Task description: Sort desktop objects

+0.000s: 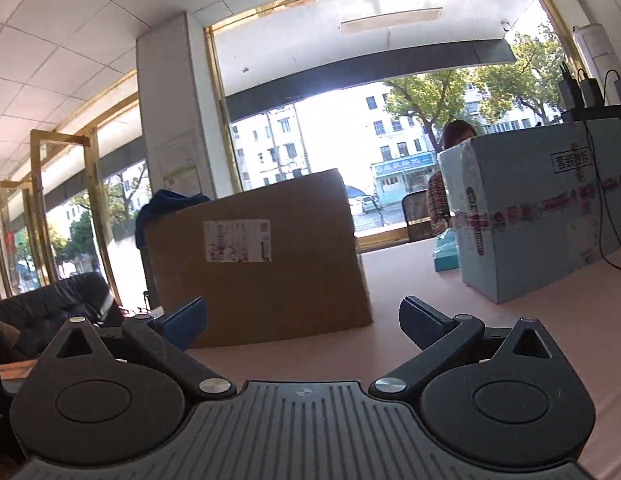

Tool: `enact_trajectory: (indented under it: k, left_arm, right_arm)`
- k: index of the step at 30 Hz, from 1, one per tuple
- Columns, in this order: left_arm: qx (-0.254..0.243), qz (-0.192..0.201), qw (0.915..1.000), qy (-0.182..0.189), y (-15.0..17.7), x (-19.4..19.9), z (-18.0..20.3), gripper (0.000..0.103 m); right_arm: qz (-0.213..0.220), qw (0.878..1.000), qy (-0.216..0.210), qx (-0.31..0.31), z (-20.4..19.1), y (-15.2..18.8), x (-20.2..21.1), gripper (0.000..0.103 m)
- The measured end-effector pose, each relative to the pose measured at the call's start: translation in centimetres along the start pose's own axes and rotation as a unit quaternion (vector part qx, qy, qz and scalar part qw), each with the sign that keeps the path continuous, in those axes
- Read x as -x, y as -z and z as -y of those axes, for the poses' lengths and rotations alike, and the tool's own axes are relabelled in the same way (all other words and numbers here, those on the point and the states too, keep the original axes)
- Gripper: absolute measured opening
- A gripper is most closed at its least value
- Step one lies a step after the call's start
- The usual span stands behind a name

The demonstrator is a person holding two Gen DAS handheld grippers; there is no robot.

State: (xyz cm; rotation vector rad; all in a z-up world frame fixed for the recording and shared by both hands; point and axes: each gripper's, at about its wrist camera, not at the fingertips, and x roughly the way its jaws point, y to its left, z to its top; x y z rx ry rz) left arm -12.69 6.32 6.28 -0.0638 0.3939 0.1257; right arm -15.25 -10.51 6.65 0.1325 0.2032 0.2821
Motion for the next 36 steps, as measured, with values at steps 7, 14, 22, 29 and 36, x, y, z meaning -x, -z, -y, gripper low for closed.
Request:
enact_trajectory:
  k: [7, 14, 22, 29, 36]
  left_arm:
    - [0.005, -0.132, 0.9902, -0.045, 4.5, -9.0, -0.1, 0.103]
    - [-0.009, -0.137, 0.9889, -0.056, 6.3, -12.2, 0.5, 0.103]
    - [-0.002, -0.133, 0.9895, -0.058, 7.9, -15.2, 0.3, 0.103]
    - [0.001, -0.134, 0.9894, -0.057, 8.2, -15.1, 0.1, 0.103]
    - [0.001, -0.133, 0.9894, -0.057, 8.7, -15.6, -0.4, 0.103]
  right_arm:
    - [-0.213, 0.97, 0.111, 0.037, 5.0, 4.8, -9.2, 0.103]
    - [-0.221, 0.965, 0.132, 0.045, 3.5, 5.9, -11.3, 0.103]
    - [-0.218, 0.965, 0.139, 0.044, 2.7, 7.1, -11.7, 0.103]
    - [-0.218, 0.965, 0.137, 0.04, 2.3, 8.0, -11.6, 0.103]
    - [-0.218, 0.966, 0.135, 0.035, 2.5, 8.0, -12.5, 0.103]
